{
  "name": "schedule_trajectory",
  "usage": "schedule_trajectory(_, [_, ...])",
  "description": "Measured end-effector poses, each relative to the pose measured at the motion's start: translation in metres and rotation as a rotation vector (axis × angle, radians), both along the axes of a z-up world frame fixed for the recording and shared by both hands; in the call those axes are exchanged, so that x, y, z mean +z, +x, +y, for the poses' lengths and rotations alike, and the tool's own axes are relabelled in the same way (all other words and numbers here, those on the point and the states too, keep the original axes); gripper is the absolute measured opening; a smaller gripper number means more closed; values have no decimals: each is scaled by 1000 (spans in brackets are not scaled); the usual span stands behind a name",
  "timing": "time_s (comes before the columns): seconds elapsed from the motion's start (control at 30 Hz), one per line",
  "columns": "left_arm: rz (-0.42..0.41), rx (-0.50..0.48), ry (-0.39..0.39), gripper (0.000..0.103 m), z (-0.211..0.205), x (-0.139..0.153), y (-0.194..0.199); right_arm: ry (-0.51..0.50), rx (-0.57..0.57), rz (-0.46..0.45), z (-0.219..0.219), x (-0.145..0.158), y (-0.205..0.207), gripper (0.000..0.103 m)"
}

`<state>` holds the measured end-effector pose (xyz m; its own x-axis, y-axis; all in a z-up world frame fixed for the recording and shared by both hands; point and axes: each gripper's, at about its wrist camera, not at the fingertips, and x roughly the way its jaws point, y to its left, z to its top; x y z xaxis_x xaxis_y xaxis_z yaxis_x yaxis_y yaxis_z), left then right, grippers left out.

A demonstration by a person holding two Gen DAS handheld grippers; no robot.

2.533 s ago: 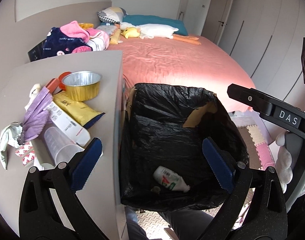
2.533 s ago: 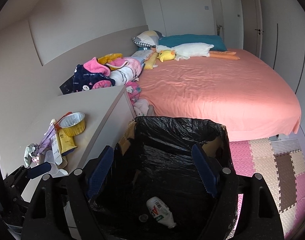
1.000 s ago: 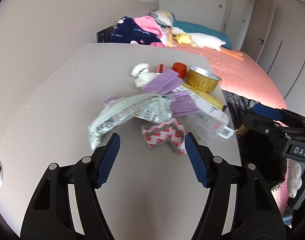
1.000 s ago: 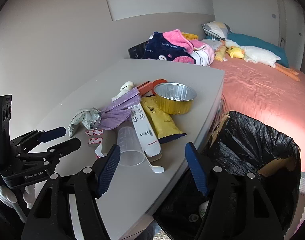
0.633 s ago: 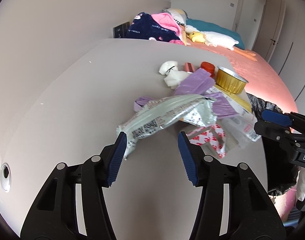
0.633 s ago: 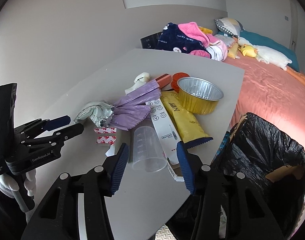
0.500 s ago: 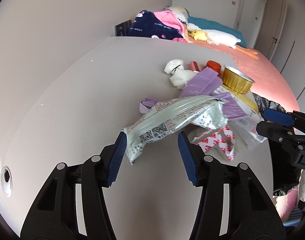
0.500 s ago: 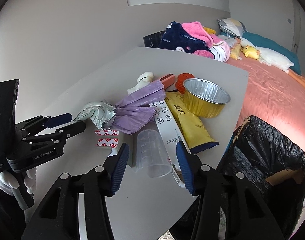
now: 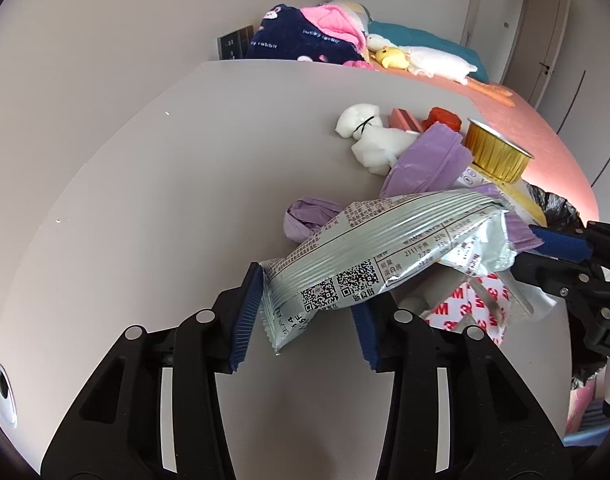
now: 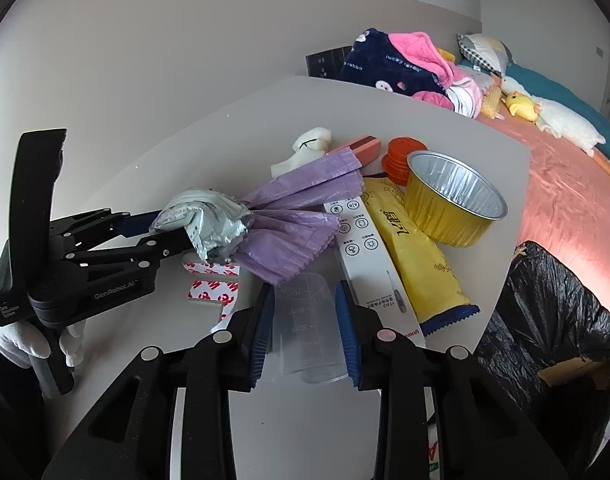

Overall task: Collect trash
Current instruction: 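Close the right tool on the snack wrapper and lift it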

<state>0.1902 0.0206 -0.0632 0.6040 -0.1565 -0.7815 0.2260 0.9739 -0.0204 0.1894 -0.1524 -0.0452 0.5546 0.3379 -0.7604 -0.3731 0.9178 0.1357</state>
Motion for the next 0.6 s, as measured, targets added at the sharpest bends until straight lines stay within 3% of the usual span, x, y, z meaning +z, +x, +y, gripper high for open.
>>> schedule_trajectory(0.13, [-8, -4, -2, 28, 1, 0, 4, 14, 2, 8, 2, 0, 2, 33])
schedule_trajectory(0.27, [-10, -10, 0, 25, 0, 0, 6, 4, 4, 13, 4, -1, 2, 34])
schedule_trajectory(0.37, [-28, 11, 2, 13, 2, 2, 5, 10, 3, 12, 4, -2, 2, 35])
schedule_trajectory(0.6, [-29, 18, -40, 13, 6, 9, 1, 20, 12, 27, 3, -3, 6, 36])
